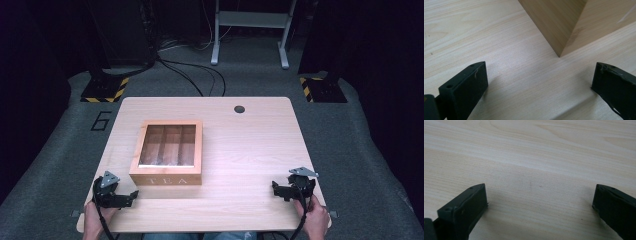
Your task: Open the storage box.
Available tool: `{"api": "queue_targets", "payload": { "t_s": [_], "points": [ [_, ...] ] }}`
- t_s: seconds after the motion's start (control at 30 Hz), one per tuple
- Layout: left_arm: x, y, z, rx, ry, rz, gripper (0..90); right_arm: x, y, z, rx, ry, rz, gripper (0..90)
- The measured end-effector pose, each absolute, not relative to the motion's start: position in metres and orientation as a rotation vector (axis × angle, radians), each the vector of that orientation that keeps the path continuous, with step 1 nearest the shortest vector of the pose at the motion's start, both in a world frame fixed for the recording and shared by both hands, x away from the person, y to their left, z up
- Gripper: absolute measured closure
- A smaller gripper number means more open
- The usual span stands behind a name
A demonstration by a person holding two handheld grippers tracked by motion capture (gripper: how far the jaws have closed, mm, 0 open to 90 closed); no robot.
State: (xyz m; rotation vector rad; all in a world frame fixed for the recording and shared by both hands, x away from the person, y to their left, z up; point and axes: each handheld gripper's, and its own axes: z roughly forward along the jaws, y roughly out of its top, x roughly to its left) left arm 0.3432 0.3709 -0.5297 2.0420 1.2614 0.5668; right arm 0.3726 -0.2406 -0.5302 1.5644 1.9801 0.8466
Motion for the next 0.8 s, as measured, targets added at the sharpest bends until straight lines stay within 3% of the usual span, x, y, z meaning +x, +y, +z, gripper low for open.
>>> {"api": "queue_targets", "payload": {
  "t_s": [0.5,0.8],
  "points": [
    [0.348,0.366,-0.500,1.878,1.174,0.490,0.8,0.373,-0.241,-0.530,1.563,1.981,0.847,0.0],
    [0.354,0.360,-0.492,1.863,1.126,0.507,15.0,0.373,-0.241,-0.530,1.562,1.981,0.847,0.0]
  ]
}}
